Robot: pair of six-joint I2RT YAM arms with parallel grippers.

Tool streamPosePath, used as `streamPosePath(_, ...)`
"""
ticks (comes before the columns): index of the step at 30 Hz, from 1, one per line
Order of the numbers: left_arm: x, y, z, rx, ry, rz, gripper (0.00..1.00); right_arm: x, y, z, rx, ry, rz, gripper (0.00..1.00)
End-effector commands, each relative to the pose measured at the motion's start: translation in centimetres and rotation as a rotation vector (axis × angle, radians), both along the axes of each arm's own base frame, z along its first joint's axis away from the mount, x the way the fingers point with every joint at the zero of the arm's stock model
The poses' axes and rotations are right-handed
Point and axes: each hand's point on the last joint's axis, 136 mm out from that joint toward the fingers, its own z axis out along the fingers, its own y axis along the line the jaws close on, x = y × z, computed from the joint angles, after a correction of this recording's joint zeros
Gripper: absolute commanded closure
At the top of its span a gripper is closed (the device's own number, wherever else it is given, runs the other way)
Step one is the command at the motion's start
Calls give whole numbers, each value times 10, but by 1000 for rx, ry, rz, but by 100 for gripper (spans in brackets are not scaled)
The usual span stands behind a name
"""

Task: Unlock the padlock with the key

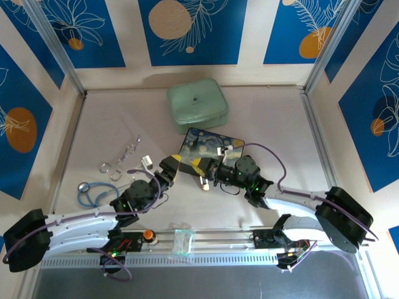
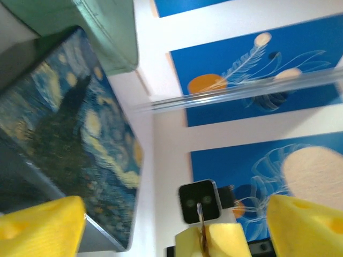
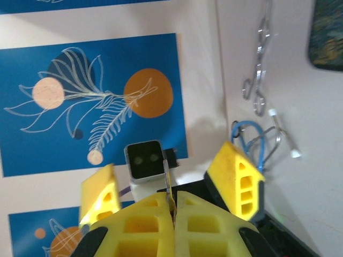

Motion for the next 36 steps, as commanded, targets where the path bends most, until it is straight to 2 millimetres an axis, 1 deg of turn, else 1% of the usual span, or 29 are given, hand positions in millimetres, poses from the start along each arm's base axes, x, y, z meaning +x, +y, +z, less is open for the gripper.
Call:
streamPosePath(1,0,1,-2,204,8,-16,4,-8,-7,-27,-105,75,61,100)
streamPosePath(3,-4,-2,-6,334,26,-57,1,-11,-9,-33,-165,95,99,100)
streamPosePath(4,-6,-5,-7,398,23,-89,1,-13,-12,-38,-207,102,115,100)
streamPosePath(7,-13,-19,-14,529,16,-200,4,-19,-23,-47,-315,97,121,100)
streamPosePath(8,-15,-22,-20,564,23,-231,7,-20,-28,-50,-343,94,110,100)
streamPosePath(9,-17,-28,-26,598,22,-273,14,-21,-34,-55,-371,98,93,100)
streamPosePath(10,-20,-33,-34,630,30,-310,18,-22,-41,-60,-391,102,70,100)
streamPosePath(12,-22,-39,-52,675,63,-351,21,-23,-50,-66,-402,109,47,100)
streamPosePath(13,-24,-43,-61,692,73,-373,25,-24,-53,-69,-409,114,44,100)
streamPosePath(14,-25,-46,-69,714,81,-388,26,-26,-56,-73,-422,118,46,100)
streamPosePath(15,-25,-49,-78,748,88,-396,27,-27,-59,-76,-442,119,51,100)
streamPosePath(17,-25,-56,-87,806,60,-405,27,-32,-63,-82,-481,121,68,100)
streamPosePath(20,-24,-69,-98,855,22,-415,27,-37,-70,-92,-528,132,84,100)
streamPosePath(21,-23,-74,-103,862,27,-424,32,-38,-71,-93,-530,132,87,100)
streamPosePath(22,-22,-81,-105,862,20,-438,35,-39,-73,-94,-532,133,85,100)
streamPosePath(24,-19,-89,-110,879,7,-432,36,-40,-79,-96,-541,129,71,100)
streamPosePath(26,-15,-91,-120,909,24,-412,39,-43,-89,-105,-571,164,38,100)
streamPosePath(30,-6,-90,-139,978,66,-357,38,-47,-96,-111,-557,177,7,100)
streamPosePath(34,-4,-108,-152,947,46,-386,39,-51,-100,-112,-560,162,10,100)
streamPosePath(36,-3,-112,-155,955,49,-390,41,-54,-102,-115,-560,166,10,100)
